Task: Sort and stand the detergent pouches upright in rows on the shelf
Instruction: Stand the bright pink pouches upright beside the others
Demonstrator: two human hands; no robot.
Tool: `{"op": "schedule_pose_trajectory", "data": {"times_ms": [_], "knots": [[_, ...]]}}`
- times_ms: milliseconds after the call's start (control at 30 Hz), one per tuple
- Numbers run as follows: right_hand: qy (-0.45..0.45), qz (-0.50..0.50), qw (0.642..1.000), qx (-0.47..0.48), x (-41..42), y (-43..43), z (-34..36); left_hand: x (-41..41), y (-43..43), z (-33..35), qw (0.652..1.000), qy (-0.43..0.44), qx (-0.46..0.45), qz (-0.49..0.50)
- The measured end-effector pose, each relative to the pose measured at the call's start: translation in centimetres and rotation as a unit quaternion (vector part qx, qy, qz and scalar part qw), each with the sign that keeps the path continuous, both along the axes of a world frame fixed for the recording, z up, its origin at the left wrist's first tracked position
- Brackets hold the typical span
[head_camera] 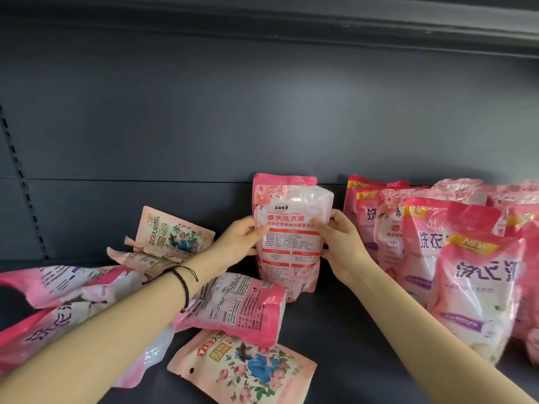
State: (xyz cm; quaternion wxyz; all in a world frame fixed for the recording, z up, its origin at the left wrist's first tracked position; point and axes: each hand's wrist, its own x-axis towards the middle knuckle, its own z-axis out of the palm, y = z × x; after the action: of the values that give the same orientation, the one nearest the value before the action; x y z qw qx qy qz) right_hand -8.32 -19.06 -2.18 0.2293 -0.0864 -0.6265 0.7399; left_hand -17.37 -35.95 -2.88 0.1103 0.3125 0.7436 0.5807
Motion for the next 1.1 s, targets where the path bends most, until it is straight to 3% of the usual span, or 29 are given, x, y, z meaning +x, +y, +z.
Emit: {"op": "schedule_pose_trajectory", "data": {"times_ms": [100, 200, 267, 333, 467, 567, 733, 800, 1100], "knots": [[-0.028, -0.033, 0.990, 0.130, 0.4, 0.4, 0.6, -0.3, -0.5, 0.6, 0.998, 0.035, -0.048, 0.017], [0.001, -0.124, 0.955, 0.269, 0.9, 0.8, 1.7, -0.1, -1.9, 1.7, 0.979, 0.119, -0.156, 0.049], [0.050, -0.194, 0.894, 0.401, 1.5, 0.9, 2.9, 0.3, -3.6, 2.9, 0.945, 0.206, -0.246, 0.067], [0.075, -0.212, 0.807, 0.546, 2.5, 0.4, 4.5, 1.0, -5.4, 4.3, 0.876, 0.315, -0.361, 0.062], [-0.044, -0.086, 0.666, 0.740, 3.8, -1.3, 7.6, 2.7, -8.5, 6.0, 0.726, 0.454, -0.516, 0.031], [-0.112, 0.030, 0.580, 0.806, 4.0, -2.6, 8.8, 3.4, -10.4, 5.8, 0.676, 0.507, -0.533, 0.031], [-0.138, 0.144, 0.513, 0.835, 3.4, -5.3, 8.5, 3.8, -12.9, 5.2, 0.633, 0.533, -0.560, 0.047], [-0.134, 0.160, 0.494, 0.844, 3.0, -6.5, 8.0, 3.6, -13.9, 4.6, 0.636, 0.519, -0.570, 0.042], [-0.093, 0.184, 0.496, 0.844, -1.0, -13.7, 5.7, -0.3, -18.1, 3.8, 0.675, 0.500, -0.542, 0.040]]}}
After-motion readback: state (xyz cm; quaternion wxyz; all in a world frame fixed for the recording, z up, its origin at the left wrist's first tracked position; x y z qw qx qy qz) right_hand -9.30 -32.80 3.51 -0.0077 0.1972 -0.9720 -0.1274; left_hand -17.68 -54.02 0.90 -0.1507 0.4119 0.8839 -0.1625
